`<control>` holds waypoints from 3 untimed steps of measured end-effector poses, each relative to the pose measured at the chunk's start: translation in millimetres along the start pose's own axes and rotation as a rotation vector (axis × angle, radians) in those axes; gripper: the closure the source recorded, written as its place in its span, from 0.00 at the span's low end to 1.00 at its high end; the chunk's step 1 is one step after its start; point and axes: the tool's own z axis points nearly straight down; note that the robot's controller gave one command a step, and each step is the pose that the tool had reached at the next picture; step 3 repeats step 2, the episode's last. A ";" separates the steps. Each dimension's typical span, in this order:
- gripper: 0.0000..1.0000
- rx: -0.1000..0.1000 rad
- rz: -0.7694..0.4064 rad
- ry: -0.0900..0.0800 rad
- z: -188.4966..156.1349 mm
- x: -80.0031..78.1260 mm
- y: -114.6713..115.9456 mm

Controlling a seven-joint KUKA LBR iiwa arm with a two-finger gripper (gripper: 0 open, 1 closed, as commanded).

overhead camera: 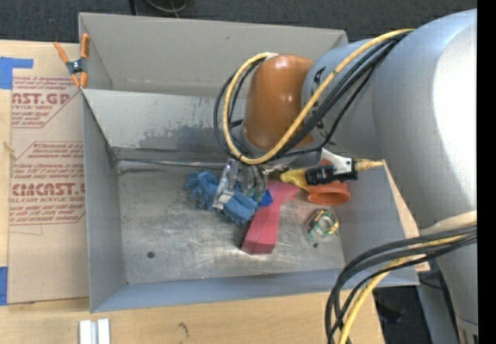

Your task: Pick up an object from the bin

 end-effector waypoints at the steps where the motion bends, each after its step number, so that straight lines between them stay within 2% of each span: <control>1: 1.00 0.002 0.000 0.004 -4.1 1.2 -0.5; 2: 1.00 0.004 0.000 0.008 -18.5 2.2 -0.7; 3: 1.00 0.004 0.000 0.008 -18.5 2.2 -0.7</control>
Offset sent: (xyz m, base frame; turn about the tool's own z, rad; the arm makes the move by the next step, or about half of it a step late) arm 0.0001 -0.0001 0.0554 0.0000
